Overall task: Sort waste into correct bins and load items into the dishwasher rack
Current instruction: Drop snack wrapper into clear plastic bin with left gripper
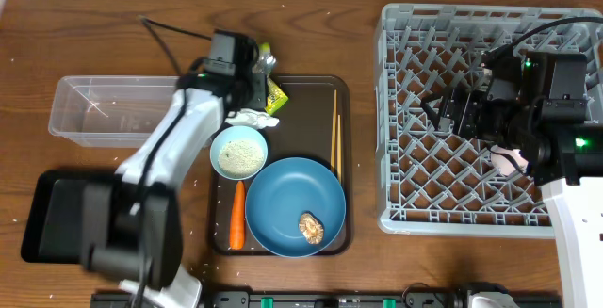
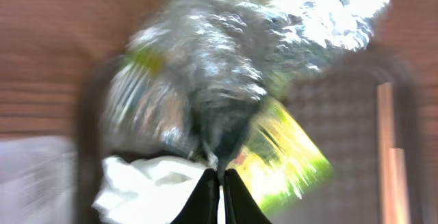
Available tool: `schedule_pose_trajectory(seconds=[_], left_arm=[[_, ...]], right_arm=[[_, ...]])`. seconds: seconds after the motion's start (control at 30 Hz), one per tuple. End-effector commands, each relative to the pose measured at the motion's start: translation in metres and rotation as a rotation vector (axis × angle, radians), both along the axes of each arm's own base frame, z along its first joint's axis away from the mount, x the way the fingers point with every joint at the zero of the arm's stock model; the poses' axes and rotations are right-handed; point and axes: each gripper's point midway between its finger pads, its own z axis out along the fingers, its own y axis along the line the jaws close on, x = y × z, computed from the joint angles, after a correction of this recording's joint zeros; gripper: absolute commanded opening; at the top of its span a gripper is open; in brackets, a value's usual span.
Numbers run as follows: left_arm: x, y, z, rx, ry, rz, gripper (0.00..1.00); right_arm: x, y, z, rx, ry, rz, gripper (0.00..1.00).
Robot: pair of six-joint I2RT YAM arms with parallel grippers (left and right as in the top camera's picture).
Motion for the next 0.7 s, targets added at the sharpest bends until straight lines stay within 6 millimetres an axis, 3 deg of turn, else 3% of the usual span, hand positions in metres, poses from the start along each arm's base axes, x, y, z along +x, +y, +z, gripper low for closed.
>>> schedule_pose_trajectory(seconds=[0.0, 0.13, 0.27, 0.43, 0.57, 0.67], left_arm=[[-0.004, 0.021, 0.042, 0.072, -0.094, 0.066, 0.06], [-0.021, 0.063, 0.061, 0.211, -0.1, 0.195, 0.06], [-0.039, 0.111, 0.056, 0.301, -0.031, 0.384, 0.06], [-0.045, 0.158, 0.052, 0.246, -0.004, 0.607, 0.06], [-0.046, 0.179, 0.054, 0.212, -0.015, 0.702, 0.06], [-0.042, 0.167, 0.051, 0.139, -0.001, 0.665, 0.12]], right_arm=[[0.001, 0.004, 0.003, -0.004, -0.018, 0.023, 0.84], [0.001, 0.004, 0.004, -0.005, -0.02, 0.023, 0.84], [0.001, 0.004, 0.004, -0.005, -0.021, 0.023, 0.85], [0.001, 0.004, 0.004, -0.005, -0.021, 0.023, 0.85], [0.001, 0.004, 0.004, -0.005, -0.02, 0.023, 0.85], [0.001, 0.004, 0.004, -0.005, -0.02, 0.023, 0.85]])
